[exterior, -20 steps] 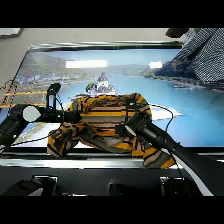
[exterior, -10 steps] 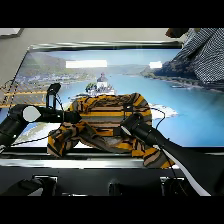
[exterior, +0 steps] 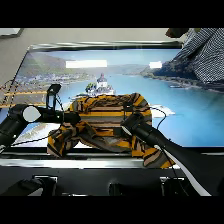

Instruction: Fold the clothes and pants, and hang the long-sleeved shirts on hangers.

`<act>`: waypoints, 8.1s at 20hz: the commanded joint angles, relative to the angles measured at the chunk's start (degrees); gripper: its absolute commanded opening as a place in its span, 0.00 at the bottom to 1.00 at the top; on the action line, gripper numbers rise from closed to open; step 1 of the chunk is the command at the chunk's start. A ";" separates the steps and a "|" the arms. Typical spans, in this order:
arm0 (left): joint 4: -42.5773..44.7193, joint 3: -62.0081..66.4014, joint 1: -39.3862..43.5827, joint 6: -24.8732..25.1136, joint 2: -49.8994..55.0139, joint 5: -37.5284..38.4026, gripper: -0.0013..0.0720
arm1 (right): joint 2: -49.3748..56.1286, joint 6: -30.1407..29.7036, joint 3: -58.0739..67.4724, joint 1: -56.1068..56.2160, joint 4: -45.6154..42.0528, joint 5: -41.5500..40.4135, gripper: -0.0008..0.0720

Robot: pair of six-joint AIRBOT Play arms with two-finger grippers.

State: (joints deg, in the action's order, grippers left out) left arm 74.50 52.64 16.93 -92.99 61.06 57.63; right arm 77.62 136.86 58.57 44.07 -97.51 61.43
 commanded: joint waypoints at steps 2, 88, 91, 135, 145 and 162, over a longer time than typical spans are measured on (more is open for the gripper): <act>0.59 -3.28 3.13 0.02 -0.87 5.53 1.00 | -4.31 0.09 0.04 0.04 -0.04 3.48 0.04; -5.05 14.23 1.29 -13.51 4.48 13.99 0.85 | -16.35 10.84 3.63 0.04 2.51 7.21 0.04; 4.50 13.29 -12.41 -11.82 -1.42 14.82 0.85 | -17.05 10.27 3.63 0.04 2.54 7.67 0.04; -1.90 13.25 -72.06 42.01 30.84 -12.04 0.81 | -16.96 7.58 3.61 0.04 2.12 7.21 0.04; -1.92 13.25 -71.67 42.01 32.15 -10.12 0.52 | -16.96 7.58 3.61 0.04 1.81 7.21 0.04; -5.25 22.49 -67.76 42.01 28.89 -9.03 0.04 | -16.96 7.61 3.61 0.04 1.25 7.19 0.04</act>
State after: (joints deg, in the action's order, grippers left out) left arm 71.64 72.14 -51.37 -51.07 91.77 49.15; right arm 60.64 144.51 62.19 44.07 -95.96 68.62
